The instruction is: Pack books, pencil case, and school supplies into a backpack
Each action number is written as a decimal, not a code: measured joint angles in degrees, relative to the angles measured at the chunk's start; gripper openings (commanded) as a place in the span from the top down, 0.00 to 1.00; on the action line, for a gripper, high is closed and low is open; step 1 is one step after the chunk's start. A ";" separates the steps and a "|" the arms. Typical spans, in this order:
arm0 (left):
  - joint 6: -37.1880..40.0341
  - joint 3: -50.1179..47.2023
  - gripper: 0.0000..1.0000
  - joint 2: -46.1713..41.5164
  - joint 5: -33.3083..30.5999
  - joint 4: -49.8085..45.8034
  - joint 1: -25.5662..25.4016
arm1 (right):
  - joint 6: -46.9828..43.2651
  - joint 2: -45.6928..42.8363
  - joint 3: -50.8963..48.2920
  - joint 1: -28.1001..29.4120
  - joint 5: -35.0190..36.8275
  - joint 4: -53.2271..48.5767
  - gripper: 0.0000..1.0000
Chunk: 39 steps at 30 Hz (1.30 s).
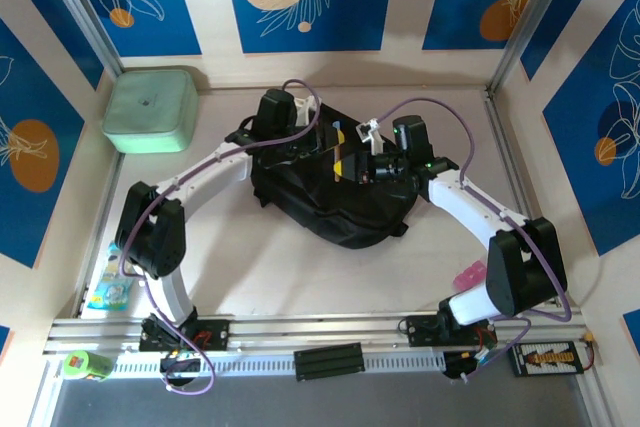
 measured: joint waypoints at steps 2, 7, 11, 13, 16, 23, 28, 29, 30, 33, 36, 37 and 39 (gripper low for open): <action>-1.36 0.00 0.92 0.00 -0.20 0.07 0.13 | 0.92 0.00 -0.02 0.00 -0.02 0.35 0.57; -5.14 -0.15 0.92 0.00 -0.66 0.68 0.37 | 4.28 0.00 -0.26 0.02 0.13 1.86 0.63; -7.17 -0.57 0.88 0.00 -1.11 1.46 0.52 | 6.34 -0.02 -1.27 0.02 0.94 3.32 0.72; -7.82 -0.92 0.82 0.00 -1.46 1.64 0.63 | 6.97 -0.02 -1.44 0.02 0.94 3.72 0.81; -8.85 -1.51 0.58 -0.07 -1.88 1.99 0.81 | 7.78 -0.09 -1.46 0.13 1.51 4.24 0.90; -1.44 -4.83 0.32 -2.97 -6.64 -2.14 3.26 | 7.85 -1.07 -1.81 -0.57 5.66 1.73 0.92; 16.02 0.44 0.35 -2.82 -14.58 -16.06 3.63 | 7.82 -3.91 -4.02 -2.75 7.72 -2.71 0.92; 20.11 2.91 0.37 -2.05 -16.46 -19.43 3.28 | 7.82 -4.26 -4.22 -3.08 8.13 -3.78 0.92; 23.30 5.11 0.40 -1.18 -18.12 -21.99 2.84 | 7.82 -4.48 -4.31 -3.23 8.44 -4.48 0.92; 31.80 13.11 0.47 3.21 -23.56 -29.40 0.87 | 7.85 -5.09 -4.96 -3.39 9.09 -6.03 0.92; 37.40 19.52 0.49 8.68 -28.20 -34.80 -1.42 | 7.91 -5.66 -6.08 -3.67 9.79 -6.97 0.92; 38.75 20.92 0.50 10.45 -29.73 -36.06 -2.14 | 8.09 -5.73 -6.38 -3.76 9.99 -7.32 0.92; 41.31 23.61 0.49 14.03 -33.35 -38.71 -3.54 | 8.35 -5.77 -6.84 -3.96 10.21 -7.61 0.92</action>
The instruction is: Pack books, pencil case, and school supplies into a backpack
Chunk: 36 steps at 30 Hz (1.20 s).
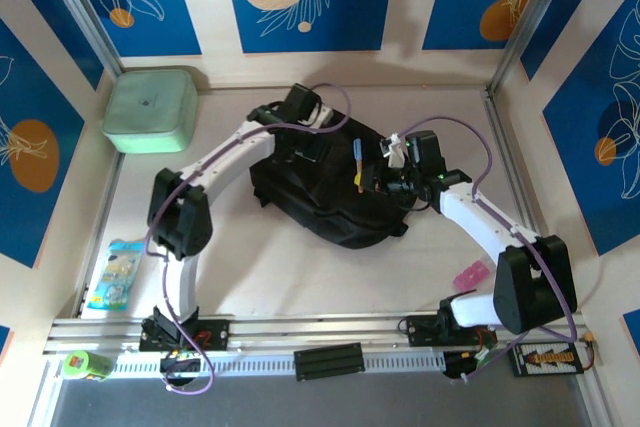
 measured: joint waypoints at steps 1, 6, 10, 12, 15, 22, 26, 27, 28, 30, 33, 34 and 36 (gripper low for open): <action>1.27 1.68 0.49 2.01 -2.14 -1.51 -0.68 | 0.11 0.00 -0.09 -0.07 0.04 -0.17 0.92; 5.81 9.22 0.48 9.66 -11.34 -6.78 -2.84 | 0.57 -0.02 -0.11 -0.17 0.20 -0.26 0.92; 7.72 12.79 0.69 13.07 -16.63 -9.70 -3.45 | 0.98 -0.02 -0.44 -0.15 0.20 -0.20 0.92; 7.54 13.11 0.83 13.94 -18.29 -10.36 -3.45 | 1.05 -0.04 -0.94 -0.11 0.15 0.07 0.92; 7.23 13.31 1.00 14.97 -19.37 -11.10 -3.43 | 1.03 -0.02 -1.75 0.28 -0.72 0.11 0.92; 5.64 13.40 1.00 14.73 -15.65 -11.45 -2.82 | -0.42 4.72 -1.14 3.91 -5.46 -0.26 0.93; 4.04 13.29 1.00 13.40 -12.15 -11.43 -2.14 | -0.87 9.44 0.48 5.31 -6.80 -1.27 0.93; 3.72 13.11 1.00 12.74 -11.41 -11.39 -1.90 | -1.01 10.34 0.72 5.35 -7.02 -1.38 0.93; 3.21 12.72 1.00 11.89 -10.64 -11.23 -1.64 | -1.07 11.41 1.05 5.35 -7.30 -1.70 0.93; 2.47 11.56 1.00 10.08 -9.38 -10.75 -1.11 | -1.16 13.20 1.68 5.35 -7.63 -2.14 0.94; 1.51 9.33 0.94 7.52 -6.67 -9.99 -0.48 | -1.14 14.36 2.25 5.35 -7.50 -2.89 0.94; 1.29 8.26 0.90 6.69 -5.18 -9.35 -0.31 | -1.09 14.29 2.23 5.33 -7.30 -3.02 0.94; 0.79 5.99 0.82 5.38 -2.12 -8.11 -0.26 | -0.92 14.12 2.21 5.01 -6.67 -3.17 0.94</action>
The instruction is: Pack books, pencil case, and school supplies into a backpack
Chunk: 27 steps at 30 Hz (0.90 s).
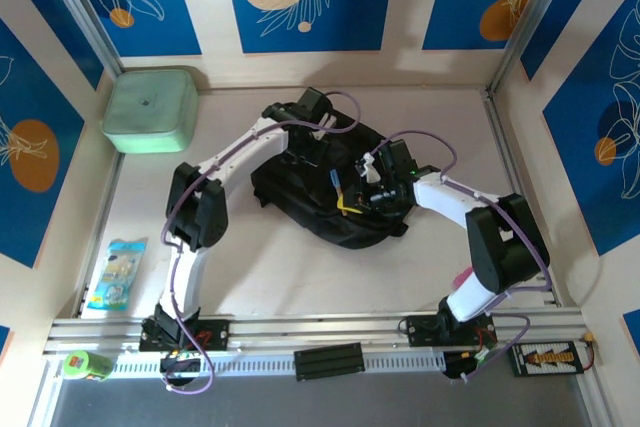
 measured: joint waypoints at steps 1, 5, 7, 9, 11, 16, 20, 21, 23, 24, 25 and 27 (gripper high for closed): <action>-0.50 -1.14 0.79 -0.46 1.70 0.52 0.00 | 0.02 -0.24 -0.15 -0.07 0.26 -0.02 0.94; -2.43 -5.92 0.71 -1.84 9.29 3.17 0.00 | 0.46 -3.56 -2.27 -0.85 1.18 -0.17 0.94; -3.34 -8.44 0.69 -2.51 12.26 4.48 -0.02 | 0.74 -6.03 -3.23 -1.22 1.79 -0.48 0.94; -4.20 -10.58 0.69 -3.13 14.12 5.07 0.00 | 1.05 -8.07 -3.43 -1.66 2.14 -0.68 0.94; -4.79 -12.61 0.73 -3.74 15.06 5.57 0.00 | 1.36 -9.40 -3.41 -2.23 2.12 -0.59 0.94; -5.97 -17.20 0.90 -5.92 18.32 8.85 -0.02 | 1.97 -9.42 -3.23 -2.78 1.88 -0.72 0.95; -5.64 -22.64 0.91 -9.77 21.77 14.05 -0.15 | 2.34 -7.23 -0.37 -2.82 0.70 -1.01 0.95; -5.57 -23.71 0.91 -10.56 22.29 14.97 -0.20 | 2.36 -6.58 0.42 -2.82 0.31 -1.01 0.95; -5.22 -25.94 0.92 -12.00 23.21 16.85 -0.28 | 2.40 -4.85 2.54 -2.82 -0.90 -1.05 0.95; -4.94 -26.71 0.92 -12.39 23.52 17.51 -0.33 | 2.45 -4.07 3.45 -2.82 -1.40 -1.05 0.95; -4.55 -27.43 0.92 -12.68 23.76 18.27 -0.35 | 2.58 -2.95 4.66 -2.82 -2.08 -1.05 0.95; -3.69 -28.76 0.91 -13.03 23.96 19.93 -0.46 | 2.99 -0.70 6.75 -2.80 -3.37 -1.07 0.95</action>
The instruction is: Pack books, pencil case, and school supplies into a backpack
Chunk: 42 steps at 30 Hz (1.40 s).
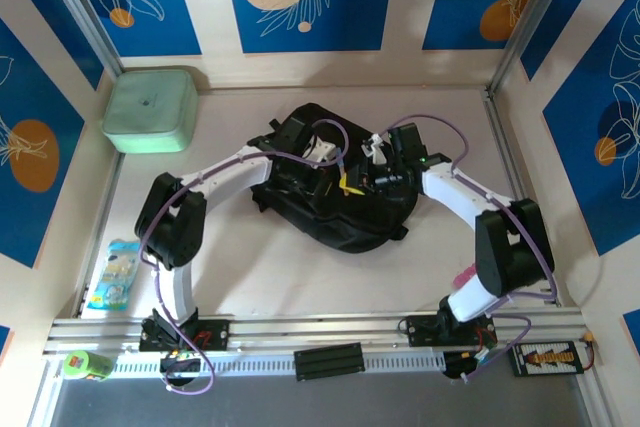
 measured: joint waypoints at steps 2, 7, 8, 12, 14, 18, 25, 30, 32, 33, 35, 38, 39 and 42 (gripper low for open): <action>1.11 -1.09 0.89 -0.26 0.04 1.46 -0.15 | 0.24 2.12 1.53 0.09 -1.20 -0.17 0.95; 3.74 -1.68 0.80 -0.57 0.44 2.69 -0.44 | 0.66 3.82 1.86 0.87 -2.69 -2.84 0.95; 4.46 -1.90 0.78 -0.81 0.46 2.82 -0.48 | 0.68 3.72 1.38 0.90 -2.78 -3.21 0.95; 6.54 -3.26 0.66 -2.73 0.94 2.64 -0.50 | 0.72 1.73 -2.80 0.61 -2.43 -5.03 0.95; 7.58 -3.41 0.64 -3.87 1.29 2.14 -0.50 | 0.85 0.48 -4.52 0.48 -1.88 -6.62 0.96; 7.91 -3.08 0.60 -5.44 0.76 1.51 -0.35 | 0.83 -0.09 -5.88 0.42 -0.50 -7.78 0.96; 4.83 1.14 0.59 -3.50 -5.31 -0.52 -0.20 | -0.04 0.50 -6.08 0.61 2.08 -8.63 0.96; 1.38 4.33 0.57 -0.96 -10.43 -1.49 -0.09 | -2.67 4.74 -0.90 1.16 4.83 -10.36 0.97; 0.07 5.35 0.57 -0.42 -11.47 -2.23 -0.09 | -3.54 6.86 1.64 1.29 6.49 -10.78 0.97; -0.44 5.73 0.57 -0.24 -11.93 -2.34 -0.09 | -3.87 7.41 2.29 1.33 7.08 -10.88 0.97; -1.55 6.43 0.57 0.17 -12.81 -2.75 -0.09 | -4.22 8.35 3.61 1.33 8.11 -11.63 0.97; -2.93 6.34 0.57 0.48 -13.92 -3.61 -0.09 | -4.35 10.10 6.38 1.27 9.18 -13.18 0.97; -3.23 6.14 0.57 0.50 -14.08 -3.61 -0.09 | -4.37 10.67 7.15 1.27 9.62 -13.55 0.97; -3.91 4.52 0.57 0.39 -14.21 -3.21 -0.09 | -4.83 12.39 9.92 1.29 10.43 -15.06 0.97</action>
